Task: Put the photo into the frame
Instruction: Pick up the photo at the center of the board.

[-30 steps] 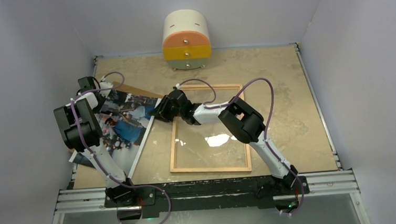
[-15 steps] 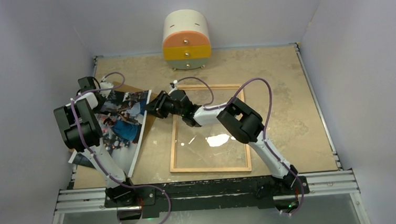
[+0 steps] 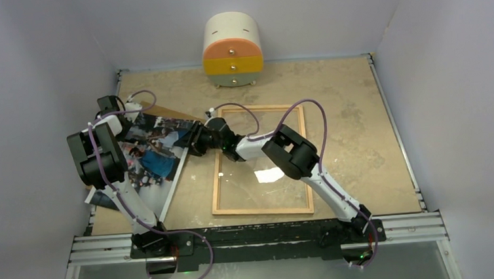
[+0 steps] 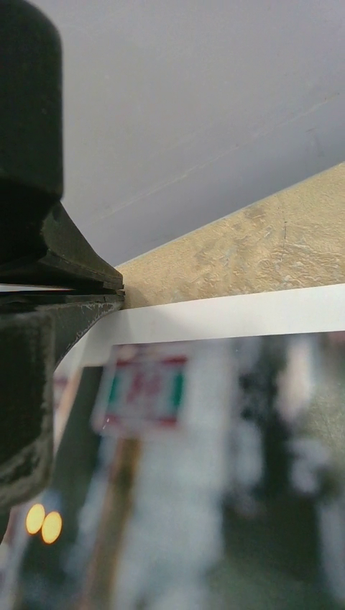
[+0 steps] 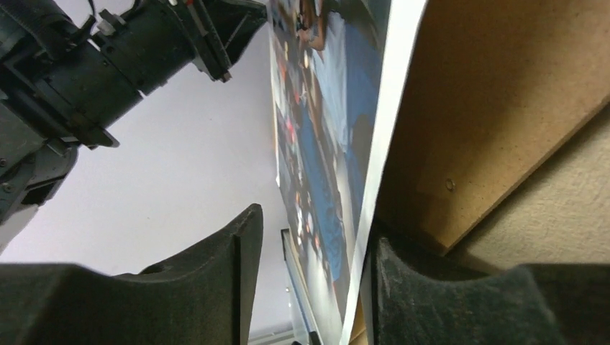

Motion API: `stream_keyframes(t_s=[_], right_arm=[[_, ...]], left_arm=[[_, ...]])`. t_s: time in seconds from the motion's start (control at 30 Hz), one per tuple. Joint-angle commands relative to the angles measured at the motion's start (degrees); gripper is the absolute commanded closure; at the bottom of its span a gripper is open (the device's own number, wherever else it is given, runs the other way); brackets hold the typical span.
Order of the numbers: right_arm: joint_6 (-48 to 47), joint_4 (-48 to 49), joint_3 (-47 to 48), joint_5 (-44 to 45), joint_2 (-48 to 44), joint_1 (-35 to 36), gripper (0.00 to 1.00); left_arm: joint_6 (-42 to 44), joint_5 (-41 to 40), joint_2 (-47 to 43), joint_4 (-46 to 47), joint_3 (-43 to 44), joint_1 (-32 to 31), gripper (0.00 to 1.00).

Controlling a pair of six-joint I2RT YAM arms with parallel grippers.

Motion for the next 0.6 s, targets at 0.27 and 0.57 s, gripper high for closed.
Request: stream_keyframes(t_s=[0.27,0.57], right_arm=[[-7.22,-5.76,0.66,-1.36,-7.47,-0.14,1.00],[-23.36,-24.21,-4.27,-3.49,-27.23,-5.64,1.00]], left_arm=[[-2.20,8.54,2.19,-16.88,-1.03,0.65,0.86],[-3.14,16.41,-9.13,-25.19,2.66,1.04,0.19]])
